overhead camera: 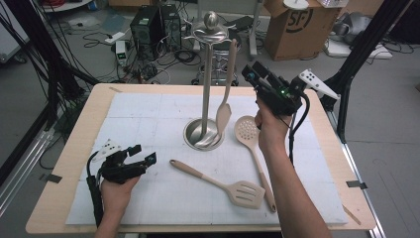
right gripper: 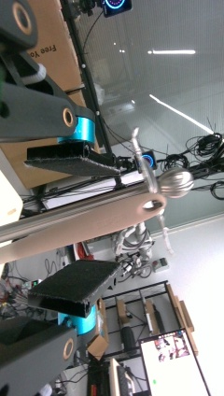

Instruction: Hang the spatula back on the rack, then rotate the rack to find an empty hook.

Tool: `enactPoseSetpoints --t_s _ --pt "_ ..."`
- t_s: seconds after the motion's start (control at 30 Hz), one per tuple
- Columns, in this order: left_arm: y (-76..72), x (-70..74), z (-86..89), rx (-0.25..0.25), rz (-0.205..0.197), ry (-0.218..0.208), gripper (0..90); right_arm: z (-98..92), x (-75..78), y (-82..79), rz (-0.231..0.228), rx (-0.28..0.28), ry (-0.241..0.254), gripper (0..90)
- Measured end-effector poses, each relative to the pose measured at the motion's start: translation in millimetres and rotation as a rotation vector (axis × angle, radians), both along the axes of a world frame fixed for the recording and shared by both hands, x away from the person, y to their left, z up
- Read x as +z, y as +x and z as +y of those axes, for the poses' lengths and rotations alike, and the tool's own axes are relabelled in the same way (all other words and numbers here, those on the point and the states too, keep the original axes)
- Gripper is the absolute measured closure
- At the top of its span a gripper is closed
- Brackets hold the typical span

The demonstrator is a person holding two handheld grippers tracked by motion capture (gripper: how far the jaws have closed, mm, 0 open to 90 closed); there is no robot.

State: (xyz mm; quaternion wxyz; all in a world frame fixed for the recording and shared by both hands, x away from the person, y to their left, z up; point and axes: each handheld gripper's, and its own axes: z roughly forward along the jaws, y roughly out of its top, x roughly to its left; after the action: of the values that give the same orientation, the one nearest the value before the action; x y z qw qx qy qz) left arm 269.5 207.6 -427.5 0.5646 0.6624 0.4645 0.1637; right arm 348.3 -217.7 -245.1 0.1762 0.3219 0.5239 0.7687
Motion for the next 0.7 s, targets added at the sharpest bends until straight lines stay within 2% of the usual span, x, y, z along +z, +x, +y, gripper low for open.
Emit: enactPoseSetpoints --t_s 0.07,0.17,0.23,0.33,0.43,0.47,0.7 --pt "-0.1 0.3 0.3 -0.002 0.001 0.001 25.6 2.2 4.0 4.5 -0.005 -0.014 0.004 49.0" --pt "-0.2 0.3 1.0 -0.005 -0.002 0.002 25.6 1.5 3.2 12.4 0.001 -0.019 0.034 63.9" --pt "0.0 0.2 1.7 -0.003 -0.004 0.001 25.6 -0.8 0.9 16.8 0.018 -0.043 0.045 75.1" --pt "-0.1 0.2 1.8 -0.002 -0.002 -0.003 25.6 -4.3 0.4 22.5 0.018 -0.081 0.055 89.9" --pt "0.1 0.2 1.7 -0.001 -0.004 -0.003 25.7 -3.2 3.3 30.3 0.047 -0.111 0.031 90.0" --pt "-0.1 0.2 1.7 -0.002 -0.003 -0.004 25.7 -3.1 3.9 33.4 0.040 -0.115 0.031 90.0" --pt "0.2 -0.4 2.5 0.001 -0.002 -0.008 25.7 4.0 11.8 47.1 0.053 -0.076 0.082 90.0"
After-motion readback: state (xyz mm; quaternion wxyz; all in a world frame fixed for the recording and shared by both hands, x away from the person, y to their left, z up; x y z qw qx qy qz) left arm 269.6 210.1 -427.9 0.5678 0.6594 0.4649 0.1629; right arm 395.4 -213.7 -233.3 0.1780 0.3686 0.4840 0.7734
